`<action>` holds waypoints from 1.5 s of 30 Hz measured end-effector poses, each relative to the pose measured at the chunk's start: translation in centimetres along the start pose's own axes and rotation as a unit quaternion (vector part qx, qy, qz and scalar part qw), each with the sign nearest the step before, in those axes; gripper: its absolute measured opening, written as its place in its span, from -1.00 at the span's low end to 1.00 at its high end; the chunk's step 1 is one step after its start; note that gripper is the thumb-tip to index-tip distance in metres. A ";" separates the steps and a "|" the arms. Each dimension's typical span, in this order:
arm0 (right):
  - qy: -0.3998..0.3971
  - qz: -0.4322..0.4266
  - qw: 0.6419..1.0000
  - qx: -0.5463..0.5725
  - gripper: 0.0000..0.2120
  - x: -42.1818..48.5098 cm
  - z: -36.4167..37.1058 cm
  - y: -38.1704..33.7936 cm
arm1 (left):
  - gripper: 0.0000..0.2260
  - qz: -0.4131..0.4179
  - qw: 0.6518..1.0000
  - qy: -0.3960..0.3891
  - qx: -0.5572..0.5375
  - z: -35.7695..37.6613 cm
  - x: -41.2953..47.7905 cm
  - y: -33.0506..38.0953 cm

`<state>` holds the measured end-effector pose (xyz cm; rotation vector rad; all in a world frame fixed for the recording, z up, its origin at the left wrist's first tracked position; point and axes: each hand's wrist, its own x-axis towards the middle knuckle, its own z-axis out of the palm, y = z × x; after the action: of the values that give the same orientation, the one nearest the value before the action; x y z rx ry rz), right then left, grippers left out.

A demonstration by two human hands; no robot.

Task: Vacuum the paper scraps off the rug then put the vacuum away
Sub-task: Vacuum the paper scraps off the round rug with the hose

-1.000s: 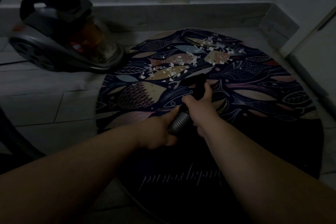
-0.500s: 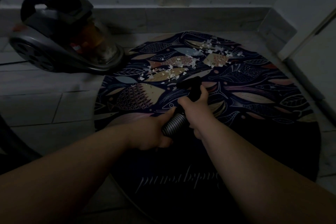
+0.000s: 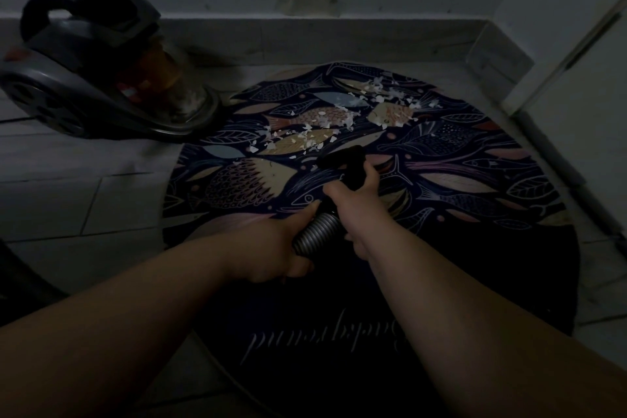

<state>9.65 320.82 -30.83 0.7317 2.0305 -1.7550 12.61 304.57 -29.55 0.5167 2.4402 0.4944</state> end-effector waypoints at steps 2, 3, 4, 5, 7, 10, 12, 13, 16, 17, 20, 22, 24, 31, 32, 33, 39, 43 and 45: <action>0.001 -0.001 1.000 -0.001 -0.24 0.0 0.1 0.1 | -0.10 0.003 1.000 0.002 -0.009 0.0 -0.1 0.0; 0.002 -0.001 1.000 -0.001 -0.24 0.0 0.2 0.1 | -0.10 0.005 1.000 0.004 -0.010 0.1 -0.2 -0.1; 0.002 -0.001 1.000 0.001 -0.23 -0.1 0.4 0.1 | -0.10 0.006 1.000 0.005 -0.013 0.1 -0.2 -0.2; 0.002 -0.001 1.000 0.001 -0.23 0.0 0.5 0.2 | -0.10 0.005 1.000 0.002 -0.019 0.1 -0.3 -0.3; 0.000 -0.003 1.000 0.001 -0.23 0.0 0.8 0.2 | -0.11 -0.001 0.999 -0.002 -0.037 0.2 -0.4 -0.5; 0.006 -0.008 1.000 0.005 -0.23 -0.1 1.4 0.4 | -0.10 -0.003 0.999 0.001 -0.039 0.3 -0.6 -1.1; 0.015 -0.012 1.000 0.004 -0.22 -0.1 2.0 0.6 | -0.09 -0.008 0.999 -0.005 -0.038 0.4 -0.8 -1.6; 0.018 -0.013 1.000 0.004 -0.21 -0.1 2.4 0.7 | -0.09 -0.009 0.999 -0.008 -0.037 0.4 -0.9 -1.8; 0.011 -0.017 1.000 0.008 -0.21 -0.3 3.2 0.6 | -0.08 0.000 1.000 0.006 -0.016 0.2 -1.3 -2.4; 0.007 -0.018 1.000 0.009 -0.21 -0.4 3.5 0.5 | -0.08 0.002 1.000 0.011 -0.011 0.2 -1.4 -2.7; -0.004 -0.019 1.000 0.010 -0.20 -0.5 4.3 0.3 | -0.03 0.006 1.000 0.020 -0.017 0.2 -1.8 -3.6; -0.013 -0.022 1.000 0.013 -0.20 -0.6 4.9 0.3 | 0.00 0.014 0.999 0.035 -0.022 0.3 -2.1 -4.3; -0.022 -0.026 0.999 0.021 -0.20 -0.7 5.3 0.4 | 0.01 0.017 0.998 0.049 -0.023 0.6 -2.2 -5.0; -0.048 -0.025 0.998 0.019 -0.20 -1.0 6.9 0.4 | 0.01 -0.007 0.998 0.047 -0.028 0.9 -3.1 -6.2; -0.051 -0.029 0.998 0.019 -0.21 -1.1 7.0 0.3 | 0.02 -0.008 0.998 0.048 -0.027 0.8 -3.4 -6.1; -0.052 -0.031 0.998 0.019 -0.21 -1.1 7.2 0.3 | 0.01 -0.008 0.998 0.051 -0.025 0.8 -3.6 -6.1; -0.063 -0.032 0.997 0.009 -0.19 -1.1 8.7 -0.1 | -0.04 -0.028 0.998 0.039 -0.035 -0.3 -5.3 -5.6; -0.076 -0.034 0.997 0.008 -0.22 -1.2 9.8 -0.4 | -0.13 -0.046 0.997 0.044 -0.036 -1.5 -6.7 -5.0; -0.088 -0.027 0.996 0.009 -0.23 -1.2 10.5 -0.6 | -0.13 -0.066 0.996 0.035 -0.044 -1.6 -6.9 -5.3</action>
<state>9.60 310.29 -31.36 0.5119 1.9366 -1.8010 15.47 296.45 -27.50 0.3042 2.4857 0.5700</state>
